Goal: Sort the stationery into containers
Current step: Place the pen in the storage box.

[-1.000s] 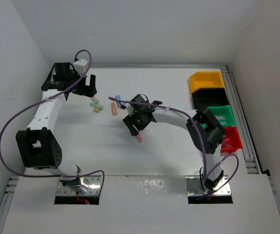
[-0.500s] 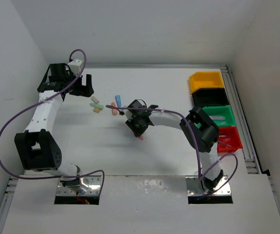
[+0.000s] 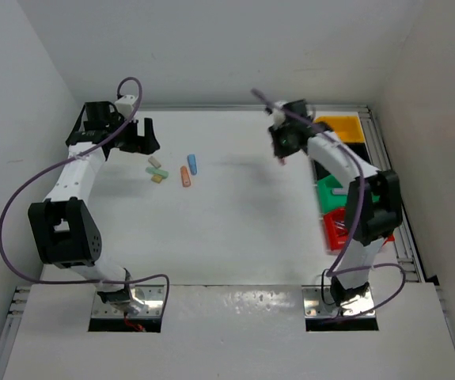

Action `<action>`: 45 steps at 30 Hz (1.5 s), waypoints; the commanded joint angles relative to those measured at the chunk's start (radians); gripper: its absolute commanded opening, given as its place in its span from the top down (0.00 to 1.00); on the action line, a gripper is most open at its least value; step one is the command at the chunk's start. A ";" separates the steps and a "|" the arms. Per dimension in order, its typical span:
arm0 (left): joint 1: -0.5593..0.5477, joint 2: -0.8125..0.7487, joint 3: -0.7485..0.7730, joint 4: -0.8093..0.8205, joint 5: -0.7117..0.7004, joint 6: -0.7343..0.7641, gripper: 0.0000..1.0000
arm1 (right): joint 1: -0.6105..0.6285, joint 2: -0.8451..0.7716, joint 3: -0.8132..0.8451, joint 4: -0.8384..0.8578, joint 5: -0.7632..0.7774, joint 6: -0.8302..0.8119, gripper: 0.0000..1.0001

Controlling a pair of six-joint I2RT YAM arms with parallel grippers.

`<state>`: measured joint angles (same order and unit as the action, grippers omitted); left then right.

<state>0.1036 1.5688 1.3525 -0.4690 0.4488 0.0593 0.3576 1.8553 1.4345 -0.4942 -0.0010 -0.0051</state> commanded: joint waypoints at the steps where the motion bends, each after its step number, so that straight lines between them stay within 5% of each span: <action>1: -0.013 -0.001 0.043 0.090 0.071 -0.027 0.01 | -0.180 -0.071 0.141 -0.003 0.012 -0.030 1.00; 10: -0.051 0.083 0.123 0.099 0.087 -0.038 0.01 | -0.491 -0.027 0.268 0.005 -0.077 0.051 1.00; 28: -0.194 0.247 0.260 -0.005 -0.027 0.014 0.04 | -0.629 0.025 0.138 -0.026 -0.094 0.160 1.00; 29: -0.203 0.255 0.263 -0.008 -0.036 0.014 0.04 | -0.631 0.021 0.120 -0.023 -0.093 0.162 0.98; 34: -0.240 0.330 0.307 -0.026 -0.055 -0.012 0.01 | -0.628 0.008 0.083 -0.036 -0.126 0.148 0.51; 45: -0.275 0.471 0.364 -0.089 -0.096 -0.044 0.03 | -0.615 -0.113 0.047 -0.041 -0.165 0.209 0.46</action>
<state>-0.1631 2.0006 1.6585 -0.5159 0.3698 0.0357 -0.2707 1.8507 1.4788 -0.5587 -0.1215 0.1665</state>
